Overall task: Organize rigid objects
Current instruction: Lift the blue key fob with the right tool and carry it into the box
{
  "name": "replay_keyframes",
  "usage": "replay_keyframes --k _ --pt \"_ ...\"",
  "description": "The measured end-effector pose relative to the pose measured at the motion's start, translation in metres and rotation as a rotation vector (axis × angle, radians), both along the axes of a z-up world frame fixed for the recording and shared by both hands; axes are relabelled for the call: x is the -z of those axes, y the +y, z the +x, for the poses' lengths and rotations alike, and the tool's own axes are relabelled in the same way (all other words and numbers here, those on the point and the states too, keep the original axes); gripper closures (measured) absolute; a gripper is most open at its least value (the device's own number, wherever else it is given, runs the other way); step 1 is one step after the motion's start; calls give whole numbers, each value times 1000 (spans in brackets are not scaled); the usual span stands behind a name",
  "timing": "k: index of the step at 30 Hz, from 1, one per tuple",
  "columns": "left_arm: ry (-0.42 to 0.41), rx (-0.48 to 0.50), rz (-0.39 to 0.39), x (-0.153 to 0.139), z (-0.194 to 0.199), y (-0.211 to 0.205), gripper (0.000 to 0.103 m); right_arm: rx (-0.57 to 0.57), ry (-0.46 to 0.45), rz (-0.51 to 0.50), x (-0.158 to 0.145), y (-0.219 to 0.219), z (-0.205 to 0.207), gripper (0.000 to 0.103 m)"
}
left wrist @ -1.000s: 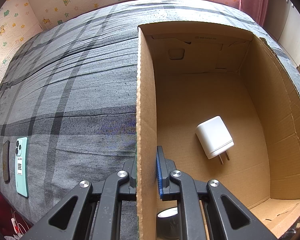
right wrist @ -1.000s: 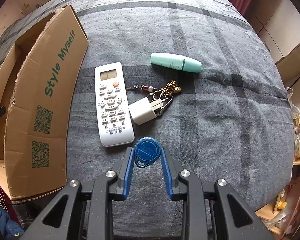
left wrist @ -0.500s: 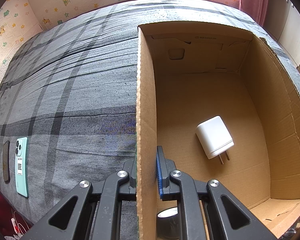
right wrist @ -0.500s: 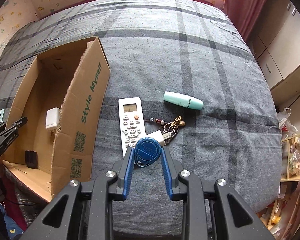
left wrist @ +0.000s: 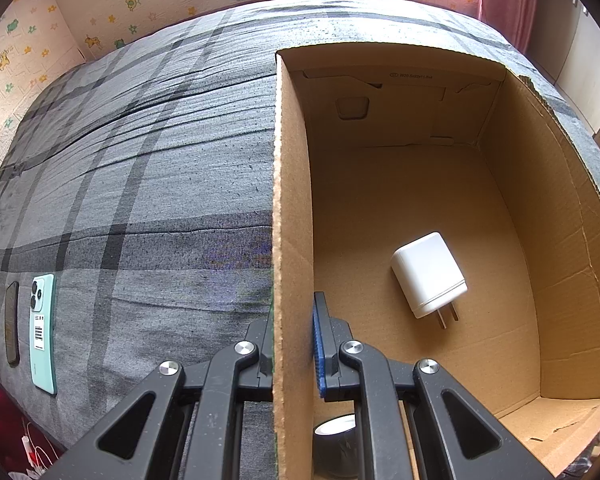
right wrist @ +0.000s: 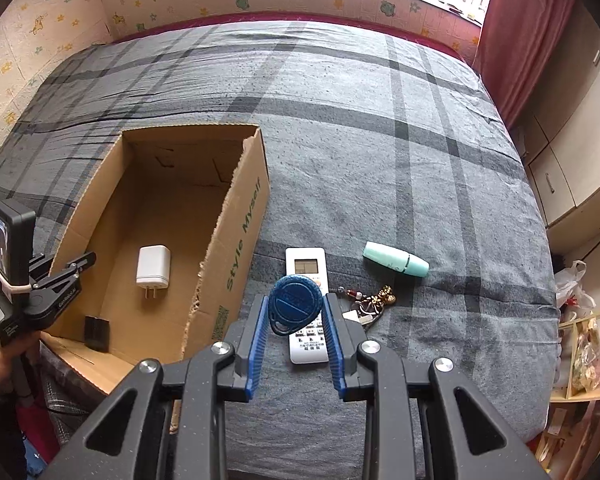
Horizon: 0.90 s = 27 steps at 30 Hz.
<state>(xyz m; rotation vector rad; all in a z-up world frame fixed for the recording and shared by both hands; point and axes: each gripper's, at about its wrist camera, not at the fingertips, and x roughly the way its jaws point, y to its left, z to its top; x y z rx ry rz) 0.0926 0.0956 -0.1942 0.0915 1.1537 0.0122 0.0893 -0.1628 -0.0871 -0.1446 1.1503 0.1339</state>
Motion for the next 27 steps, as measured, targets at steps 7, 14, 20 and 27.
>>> replay_keyframes --k 7,14,20,27 --pt "0 0 -1 0 0 0 90 -60 -10 26 -6 28 5 75" --pt "0 0 -2 0 0 1 90 -123 8 52 4 62 9 75" --pt "0 1 -2 0 0 1 90 -170 25 62 12 88 11 75" --pt "0 1 -1 0 0 1 90 -218 49 63 23 112 11 75"
